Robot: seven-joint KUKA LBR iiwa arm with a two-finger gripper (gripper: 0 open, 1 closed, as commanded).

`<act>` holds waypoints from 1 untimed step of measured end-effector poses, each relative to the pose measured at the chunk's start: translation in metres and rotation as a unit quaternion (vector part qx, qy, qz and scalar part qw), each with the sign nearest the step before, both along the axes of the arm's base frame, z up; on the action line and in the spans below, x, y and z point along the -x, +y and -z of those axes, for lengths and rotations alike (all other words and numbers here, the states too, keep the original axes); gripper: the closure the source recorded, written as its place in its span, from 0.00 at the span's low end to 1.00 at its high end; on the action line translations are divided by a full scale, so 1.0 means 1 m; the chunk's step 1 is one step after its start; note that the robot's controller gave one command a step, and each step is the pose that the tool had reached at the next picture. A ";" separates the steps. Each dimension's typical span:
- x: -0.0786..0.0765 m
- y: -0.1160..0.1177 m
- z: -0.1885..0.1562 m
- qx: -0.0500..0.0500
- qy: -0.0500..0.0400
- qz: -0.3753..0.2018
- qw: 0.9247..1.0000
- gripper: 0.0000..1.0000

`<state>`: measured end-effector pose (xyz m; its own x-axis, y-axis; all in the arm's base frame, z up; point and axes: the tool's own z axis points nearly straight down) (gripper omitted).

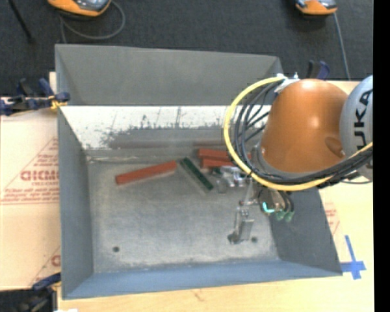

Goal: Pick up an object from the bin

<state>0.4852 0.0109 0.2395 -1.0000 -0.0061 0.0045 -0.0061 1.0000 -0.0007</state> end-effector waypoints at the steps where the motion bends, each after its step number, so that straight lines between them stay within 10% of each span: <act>1: -0.004 -0.102 0.087 0.001 -0.001 -0.030 1.000 0.00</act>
Offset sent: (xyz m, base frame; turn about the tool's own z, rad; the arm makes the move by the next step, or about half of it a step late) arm 0.0051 -0.0968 -0.0837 -0.0665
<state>0.4892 -0.0914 0.1526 -0.9979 -0.0651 0.0035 -0.0651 0.9979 -0.0030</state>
